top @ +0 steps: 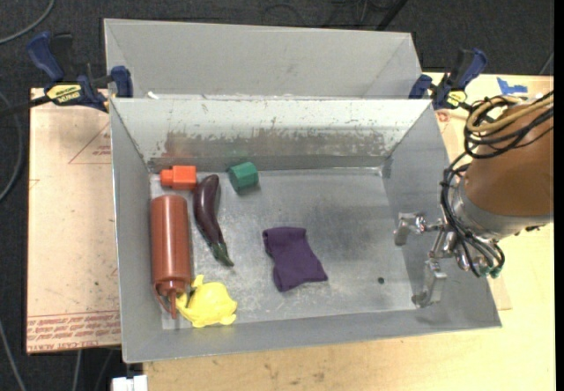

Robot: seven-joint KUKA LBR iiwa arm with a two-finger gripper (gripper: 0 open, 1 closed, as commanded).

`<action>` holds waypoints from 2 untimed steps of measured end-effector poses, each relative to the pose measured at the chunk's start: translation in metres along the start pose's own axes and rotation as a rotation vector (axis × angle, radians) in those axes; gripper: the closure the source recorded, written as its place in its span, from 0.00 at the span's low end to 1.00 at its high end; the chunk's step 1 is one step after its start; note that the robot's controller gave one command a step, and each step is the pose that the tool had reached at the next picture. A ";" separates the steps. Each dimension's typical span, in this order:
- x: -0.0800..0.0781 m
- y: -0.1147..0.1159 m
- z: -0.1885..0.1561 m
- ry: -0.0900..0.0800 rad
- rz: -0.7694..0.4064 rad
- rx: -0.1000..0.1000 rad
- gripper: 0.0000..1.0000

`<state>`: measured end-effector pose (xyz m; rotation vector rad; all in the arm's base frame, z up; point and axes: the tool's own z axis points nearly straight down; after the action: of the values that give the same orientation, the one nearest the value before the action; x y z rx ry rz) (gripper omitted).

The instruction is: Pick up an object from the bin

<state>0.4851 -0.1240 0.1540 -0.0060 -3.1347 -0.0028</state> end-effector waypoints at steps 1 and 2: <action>-0.002 0.001 -0.004 -0.007 -0.004 0.001 0.00; -0.027 0.037 0.043 -0.008 -0.106 0.001 0.00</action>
Offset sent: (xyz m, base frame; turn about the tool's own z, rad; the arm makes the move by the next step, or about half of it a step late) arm 0.0433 0.0665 -0.0840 -0.1906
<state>0.5115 -0.0872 0.1106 0.1600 -3.1386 -0.0011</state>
